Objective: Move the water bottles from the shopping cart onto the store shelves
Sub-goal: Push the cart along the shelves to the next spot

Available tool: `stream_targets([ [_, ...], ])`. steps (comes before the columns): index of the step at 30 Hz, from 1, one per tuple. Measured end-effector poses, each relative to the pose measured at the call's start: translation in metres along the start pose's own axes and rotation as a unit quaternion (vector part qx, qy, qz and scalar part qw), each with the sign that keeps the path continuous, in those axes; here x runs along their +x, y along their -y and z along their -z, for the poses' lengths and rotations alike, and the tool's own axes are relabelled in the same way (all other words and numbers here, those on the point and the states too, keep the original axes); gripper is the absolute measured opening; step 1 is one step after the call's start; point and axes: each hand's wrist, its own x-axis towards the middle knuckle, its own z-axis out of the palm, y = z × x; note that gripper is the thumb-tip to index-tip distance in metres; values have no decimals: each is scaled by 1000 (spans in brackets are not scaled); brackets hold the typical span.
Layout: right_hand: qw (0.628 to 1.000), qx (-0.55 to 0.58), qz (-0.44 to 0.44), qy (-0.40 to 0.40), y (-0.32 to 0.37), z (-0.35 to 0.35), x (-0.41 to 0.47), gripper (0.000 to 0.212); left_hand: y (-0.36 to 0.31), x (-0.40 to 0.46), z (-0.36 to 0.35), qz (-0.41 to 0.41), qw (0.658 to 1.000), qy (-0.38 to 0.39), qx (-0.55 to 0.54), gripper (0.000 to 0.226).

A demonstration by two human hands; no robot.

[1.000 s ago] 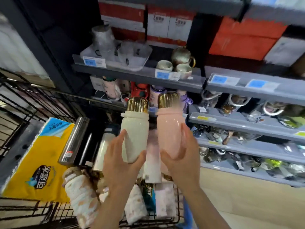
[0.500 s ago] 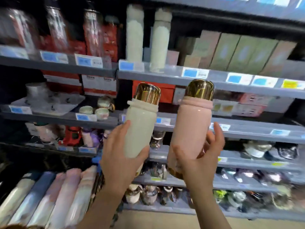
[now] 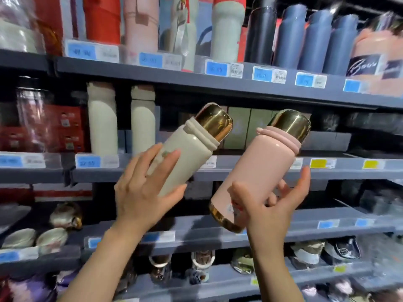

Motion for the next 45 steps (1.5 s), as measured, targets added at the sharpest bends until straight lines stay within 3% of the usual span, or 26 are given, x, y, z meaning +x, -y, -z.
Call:
stream_targets([
  [5,997,35,18,-64,-24,-23,62,113,36,48,-61,-118,993,-24,12,60],
  [14,981,75,52,-171,-56,-28,140,103,43,96,-130,-209,978,20,13,60],
  [18,977,104,60,-177,-63,-30,167,101,42,106,-150,-218,975,28,34,62],
  [27,982,86,43,-162,-93,-41,215,109,42,104,-191,-122,990,59,25,67],
  [32,990,4,42,-134,-102,-47,223,111,33,97,-194,2,997,75,13,76],
  [36,995,-57,37,-79,-103,-58,222,112,35,91,-190,100,986,132,-36,77],
  [45,983,-156,85,39,-107,-84,202,116,39,80,-177,123,976,167,-61,81],
])
